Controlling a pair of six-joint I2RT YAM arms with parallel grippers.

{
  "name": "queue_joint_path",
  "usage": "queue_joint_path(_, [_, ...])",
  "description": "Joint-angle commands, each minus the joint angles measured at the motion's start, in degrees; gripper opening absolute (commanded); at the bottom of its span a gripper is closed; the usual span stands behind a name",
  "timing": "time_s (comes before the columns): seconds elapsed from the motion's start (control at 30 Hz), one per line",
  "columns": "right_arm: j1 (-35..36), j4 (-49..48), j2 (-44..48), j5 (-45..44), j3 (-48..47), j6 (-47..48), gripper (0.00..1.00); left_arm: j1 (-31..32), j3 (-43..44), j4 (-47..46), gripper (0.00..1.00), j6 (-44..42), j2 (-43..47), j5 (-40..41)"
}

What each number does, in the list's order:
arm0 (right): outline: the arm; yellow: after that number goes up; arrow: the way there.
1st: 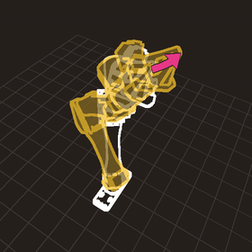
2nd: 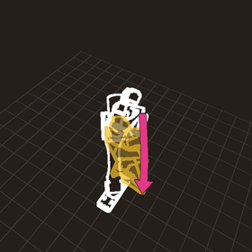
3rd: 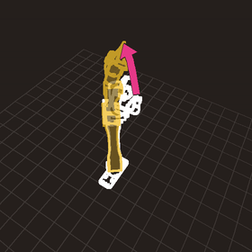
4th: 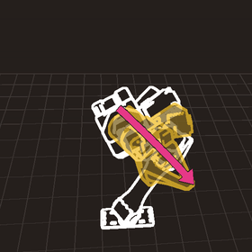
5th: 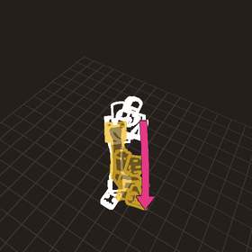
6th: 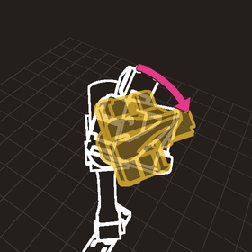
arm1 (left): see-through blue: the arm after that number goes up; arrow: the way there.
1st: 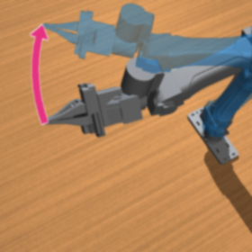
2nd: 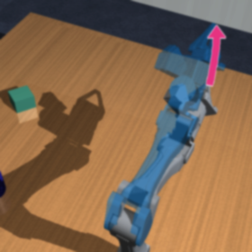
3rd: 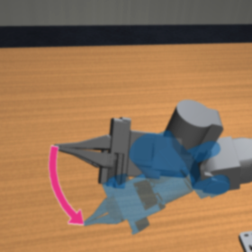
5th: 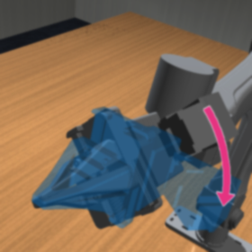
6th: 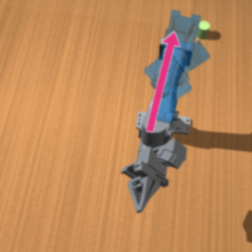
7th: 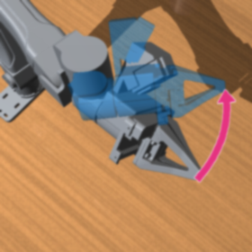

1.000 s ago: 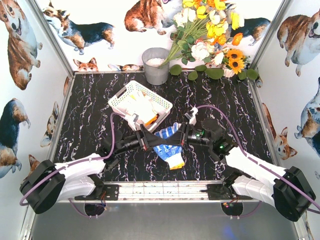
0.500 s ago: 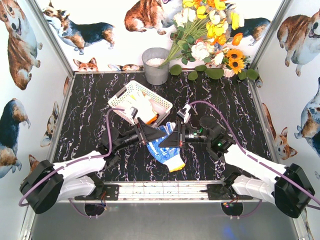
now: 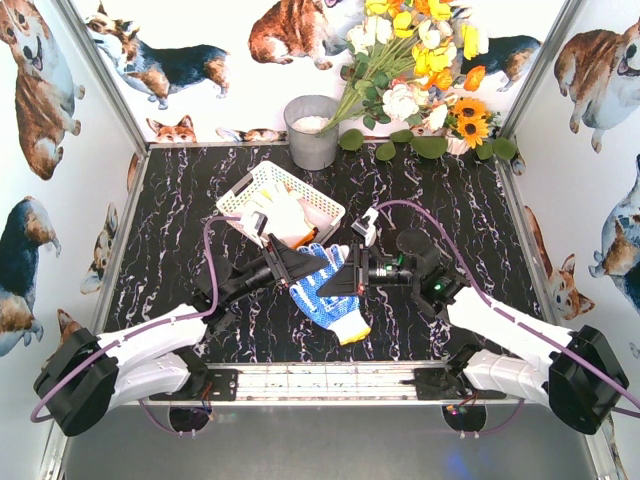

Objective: Put the gloves into the storage basket
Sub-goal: Place the glove in the bin.

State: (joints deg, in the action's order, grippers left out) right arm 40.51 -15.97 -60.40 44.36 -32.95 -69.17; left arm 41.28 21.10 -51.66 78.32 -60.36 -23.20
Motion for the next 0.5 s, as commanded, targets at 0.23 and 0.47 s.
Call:
queue_joint_path(0.23, [-0.66,10.07,-4.89,-4.04,-9.84,10.63,0.00,-3.49,2.06,3.33,0.11,-7.31,-0.15,2.76])
queue_joint_path(0.47, [-4.44,15.72,-15.40,-3.15,-19.03,19.47,0.00,-8.23,5.41,6.80,0.00,-16.40,-2.78,2.68])
